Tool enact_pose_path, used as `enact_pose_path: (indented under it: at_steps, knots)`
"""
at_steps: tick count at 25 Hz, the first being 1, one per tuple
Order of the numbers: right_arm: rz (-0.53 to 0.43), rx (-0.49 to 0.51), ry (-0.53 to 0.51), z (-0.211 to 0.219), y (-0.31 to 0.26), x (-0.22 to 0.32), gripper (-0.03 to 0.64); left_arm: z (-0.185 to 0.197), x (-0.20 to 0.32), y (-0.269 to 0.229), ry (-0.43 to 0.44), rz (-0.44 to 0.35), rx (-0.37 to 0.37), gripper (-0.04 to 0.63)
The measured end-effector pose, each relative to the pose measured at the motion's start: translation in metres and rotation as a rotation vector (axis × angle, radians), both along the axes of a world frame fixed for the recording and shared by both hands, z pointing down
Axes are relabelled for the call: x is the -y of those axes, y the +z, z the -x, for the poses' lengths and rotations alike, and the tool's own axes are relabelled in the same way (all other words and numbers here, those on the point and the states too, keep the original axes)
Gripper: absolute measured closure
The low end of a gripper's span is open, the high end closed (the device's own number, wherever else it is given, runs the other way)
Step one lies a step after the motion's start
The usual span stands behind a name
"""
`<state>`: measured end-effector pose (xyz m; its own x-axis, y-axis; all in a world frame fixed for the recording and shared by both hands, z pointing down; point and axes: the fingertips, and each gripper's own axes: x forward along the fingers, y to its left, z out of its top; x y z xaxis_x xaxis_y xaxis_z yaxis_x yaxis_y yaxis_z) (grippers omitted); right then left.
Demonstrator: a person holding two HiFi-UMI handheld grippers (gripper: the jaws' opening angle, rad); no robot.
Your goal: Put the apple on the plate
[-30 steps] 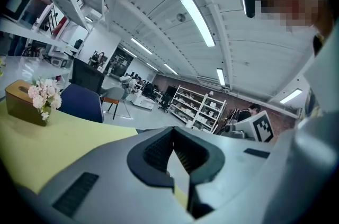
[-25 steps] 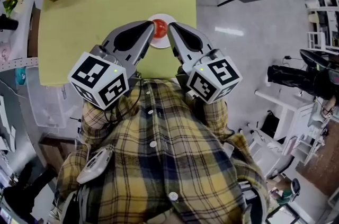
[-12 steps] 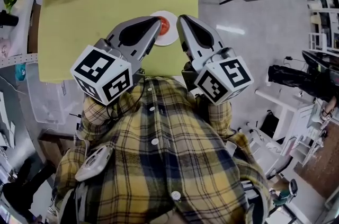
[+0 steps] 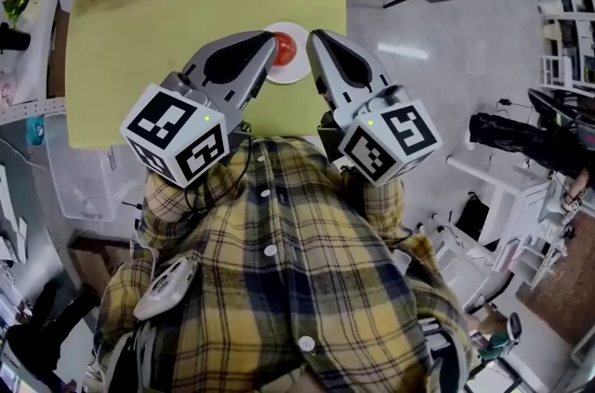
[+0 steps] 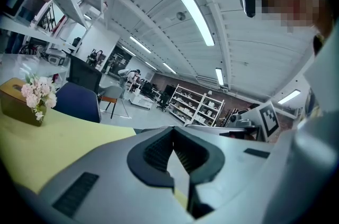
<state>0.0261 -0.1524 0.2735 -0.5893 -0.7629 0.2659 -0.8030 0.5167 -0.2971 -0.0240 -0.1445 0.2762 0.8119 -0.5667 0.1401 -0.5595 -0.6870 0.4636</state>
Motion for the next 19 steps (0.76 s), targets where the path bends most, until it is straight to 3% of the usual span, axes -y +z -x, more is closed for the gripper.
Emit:
enact_pose_path:
  at_steps: [8, 13, 19]
  knots:
    - [0.02, 0.0, -0.005, 0.0, 0.002, -0.002, 0.621, -0.008, 0.001, -0.005, 0.039, -0.004, 0.023, 0.588]
    - [0.033, 0.001, -0.014, 0.005, 0.004, -0.005, 0.621, 0.002, 0.015, -0.023, 0.046, 0.019, -0.068, 0.588]
    - [0.024, -0.01, -0.002, 0.013, 0.008, 0.003, 0.621, 0.017, 0.038, -0.033, 0.097, -0.092, 0.038, 0.588]
